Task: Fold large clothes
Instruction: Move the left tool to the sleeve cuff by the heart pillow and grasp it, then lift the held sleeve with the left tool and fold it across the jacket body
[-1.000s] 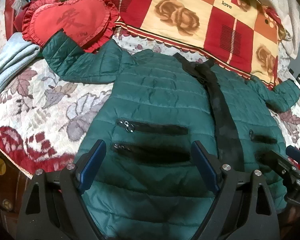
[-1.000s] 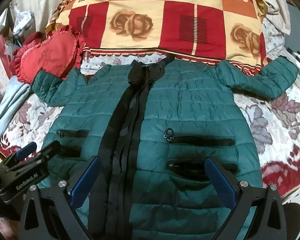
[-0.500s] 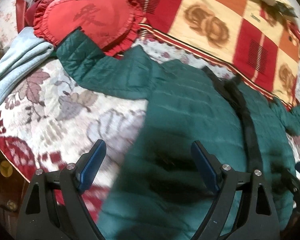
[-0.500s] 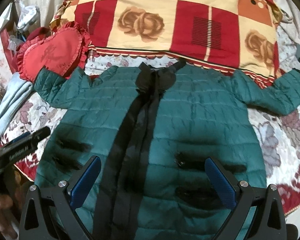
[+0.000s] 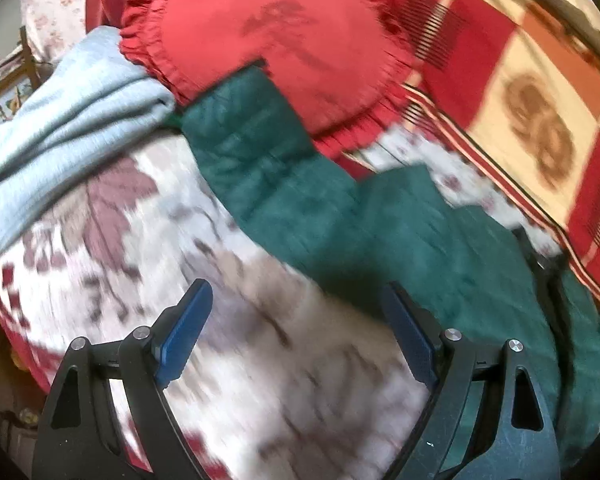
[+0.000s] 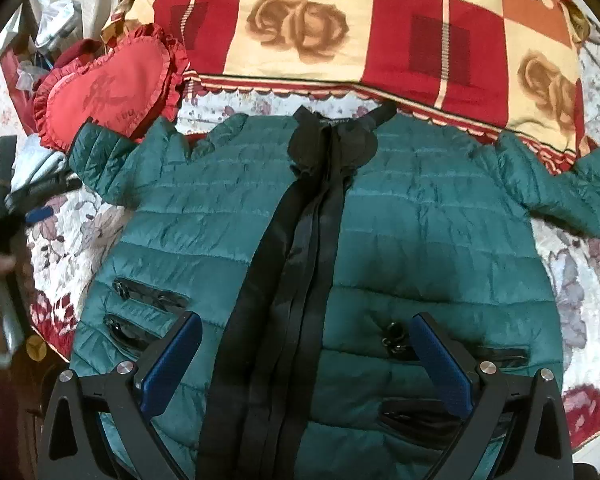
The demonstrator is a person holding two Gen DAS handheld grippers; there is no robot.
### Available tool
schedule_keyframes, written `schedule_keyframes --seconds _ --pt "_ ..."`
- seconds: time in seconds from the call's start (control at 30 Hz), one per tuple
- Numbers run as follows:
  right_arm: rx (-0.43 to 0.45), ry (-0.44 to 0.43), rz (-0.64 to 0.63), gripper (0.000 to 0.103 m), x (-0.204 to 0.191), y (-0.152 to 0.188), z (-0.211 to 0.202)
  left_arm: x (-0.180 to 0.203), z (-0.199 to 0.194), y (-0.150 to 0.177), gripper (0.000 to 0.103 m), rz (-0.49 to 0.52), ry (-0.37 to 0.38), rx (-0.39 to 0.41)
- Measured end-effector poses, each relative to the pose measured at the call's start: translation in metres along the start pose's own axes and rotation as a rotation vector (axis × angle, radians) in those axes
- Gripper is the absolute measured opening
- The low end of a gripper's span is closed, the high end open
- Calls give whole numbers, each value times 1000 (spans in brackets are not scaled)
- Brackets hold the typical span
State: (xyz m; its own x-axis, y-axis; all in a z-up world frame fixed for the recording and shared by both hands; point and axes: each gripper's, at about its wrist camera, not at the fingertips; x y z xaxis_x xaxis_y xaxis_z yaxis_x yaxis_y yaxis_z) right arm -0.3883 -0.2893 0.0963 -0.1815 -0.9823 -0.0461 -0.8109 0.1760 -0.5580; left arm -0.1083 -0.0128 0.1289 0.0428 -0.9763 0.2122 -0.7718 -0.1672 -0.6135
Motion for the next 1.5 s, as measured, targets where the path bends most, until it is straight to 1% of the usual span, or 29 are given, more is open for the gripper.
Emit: schedule_keyframes --seconds 0.13,0.23,0.33,0.4,0.47,0.53,0.7,0.77,0.8,0.83,0.87,0.9,0.93,1.0,1.03,1.1,1.13,1.27,1.37,1.5 --pt "-27 -15 4 103 2 2 10 -17 34 -35 87 -3 -34 22" --pt "-43 -42 10 103 1 1 14 -32 54 -57 87 -32 -37 43" --pt "-53 -46 -3 103 -2 -1 18 -43 67 -77 87 -47 -29 117" --pt "-60 -56 -3 103 -4 -2 21 -45 76 -87 87 -45 -30 133" --pt "-71 -65 -5 103 -6 -4 25 -44 87 -96 87 -36 -35 129" --pt "-80 -74 -8 103 -8 -4 30 -40 100 -104 87 -22 -55 126" --pt "-93 -96 -8 103 -10 -6 36 -36 123 -113 87 -27 -76 129" --pt "-91 -97 -3 103 -9 -6 37 -35 128 -116 82 -29 -58 131" --pt "-93 -98 2 103 -8 -7 38 -35 130 -117 72 -30 -47 132" --pt "-94 -98 8 103 -7 -7 40 -35 132 -119 57 -34 -36 124" --pt "-95 -99 12 103 -6 -7 41 -35 136 -121 49 -38 -25 109" --pt "-98 -99 17 103 -5 -7 42 -37 139 -123 31 -47 -1 84" --pt "-100 -100 19 103 -5 -6 43 -39 140 -125 21 -59 24 63" --pt "-99 -100 19 103 -5 -6 44 -44 134 -125 14 -77 68 51" --pt "-97 -100 17 103 -5 -6 44 -45 128 -124 12 -79 97 44" --pt "-94 -105 17 103 -6 -5 43 -45 115 -121 11 -72 133 42" --pt "-91 -111 20 103 -6 -4 42 -44 106 -119 11 -71 165 39" --pt "-78 -123 38 103 -5 0 36 -34 68 -105 10 -51 206 27" --pt "-67 -138 59 103 -4 3 30 -20 40 -98 10 -37 249 21" --pt "-40 -122 54 103 -2 6 15 18 10 -86 10 11 281 9"
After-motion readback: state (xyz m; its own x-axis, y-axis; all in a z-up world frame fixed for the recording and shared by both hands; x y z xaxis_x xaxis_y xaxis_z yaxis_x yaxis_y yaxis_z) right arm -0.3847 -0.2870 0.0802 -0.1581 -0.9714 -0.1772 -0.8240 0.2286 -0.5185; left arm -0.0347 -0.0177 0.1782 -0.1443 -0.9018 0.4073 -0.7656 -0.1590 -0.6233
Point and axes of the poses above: each gripper's, at about its wrist camera, not at the fingertips, and z roughly the way its jaws point, x to its right, y to its underside, and after that the axes turned 15 degrees about -z, right-handed
